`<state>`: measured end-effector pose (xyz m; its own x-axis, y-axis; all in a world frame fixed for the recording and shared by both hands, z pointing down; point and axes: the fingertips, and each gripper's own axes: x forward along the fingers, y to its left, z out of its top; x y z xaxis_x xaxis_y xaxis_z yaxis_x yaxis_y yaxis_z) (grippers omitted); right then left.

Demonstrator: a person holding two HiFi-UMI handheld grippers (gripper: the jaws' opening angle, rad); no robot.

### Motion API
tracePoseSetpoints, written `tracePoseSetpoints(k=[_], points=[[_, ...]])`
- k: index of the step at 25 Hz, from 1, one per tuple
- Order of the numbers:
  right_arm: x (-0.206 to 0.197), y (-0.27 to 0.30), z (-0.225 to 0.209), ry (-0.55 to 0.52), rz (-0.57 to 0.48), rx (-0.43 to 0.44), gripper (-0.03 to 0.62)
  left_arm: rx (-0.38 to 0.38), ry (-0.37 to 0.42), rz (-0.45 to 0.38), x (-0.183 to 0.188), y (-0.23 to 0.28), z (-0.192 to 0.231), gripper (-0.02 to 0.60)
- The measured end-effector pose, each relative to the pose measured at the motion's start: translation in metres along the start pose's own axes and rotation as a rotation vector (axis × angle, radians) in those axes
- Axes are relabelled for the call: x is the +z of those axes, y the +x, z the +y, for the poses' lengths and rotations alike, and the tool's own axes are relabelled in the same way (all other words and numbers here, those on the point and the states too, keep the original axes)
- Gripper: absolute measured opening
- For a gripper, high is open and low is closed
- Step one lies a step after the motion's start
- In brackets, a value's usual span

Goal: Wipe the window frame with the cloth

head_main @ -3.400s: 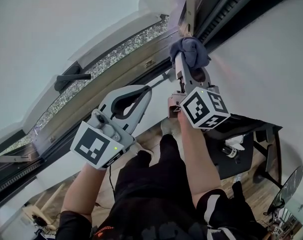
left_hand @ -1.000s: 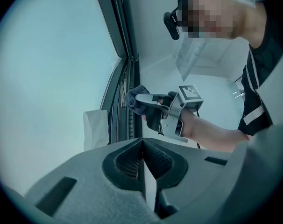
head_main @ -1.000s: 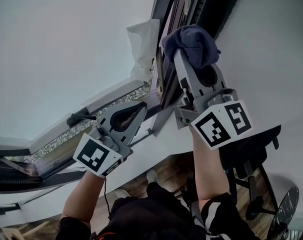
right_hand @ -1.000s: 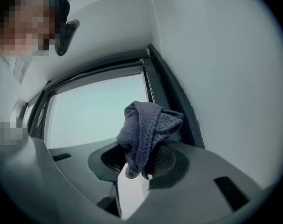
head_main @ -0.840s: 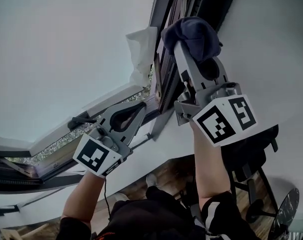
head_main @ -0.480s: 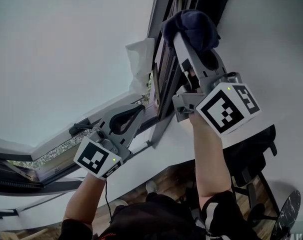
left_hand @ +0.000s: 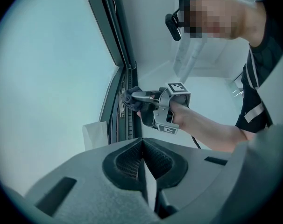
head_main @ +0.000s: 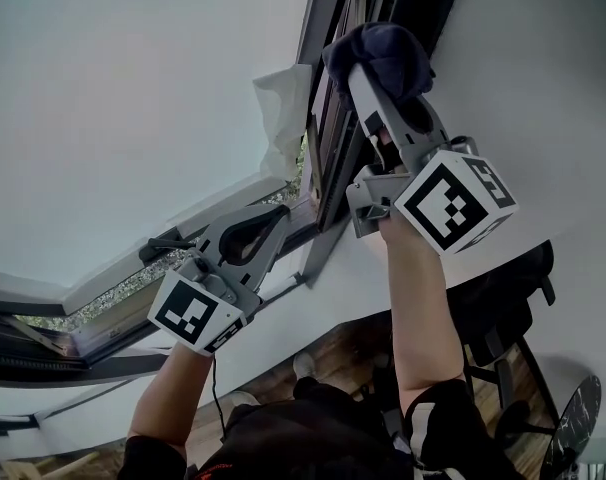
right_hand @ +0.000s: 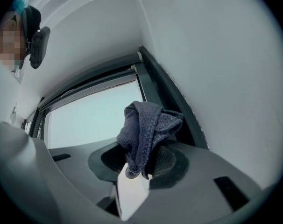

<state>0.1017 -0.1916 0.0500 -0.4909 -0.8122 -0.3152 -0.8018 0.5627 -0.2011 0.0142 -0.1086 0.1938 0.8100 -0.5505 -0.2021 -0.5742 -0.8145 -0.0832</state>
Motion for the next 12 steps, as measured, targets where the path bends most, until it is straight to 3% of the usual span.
tracePoseSetpoints(k=[12], points=[[-0.036, -0.008, -0.017, 0.092, 0.055, -0.024, 0.114, 0.002, -0.050, 0.046, -0.018, -0.003, -0.005, 0.020]])
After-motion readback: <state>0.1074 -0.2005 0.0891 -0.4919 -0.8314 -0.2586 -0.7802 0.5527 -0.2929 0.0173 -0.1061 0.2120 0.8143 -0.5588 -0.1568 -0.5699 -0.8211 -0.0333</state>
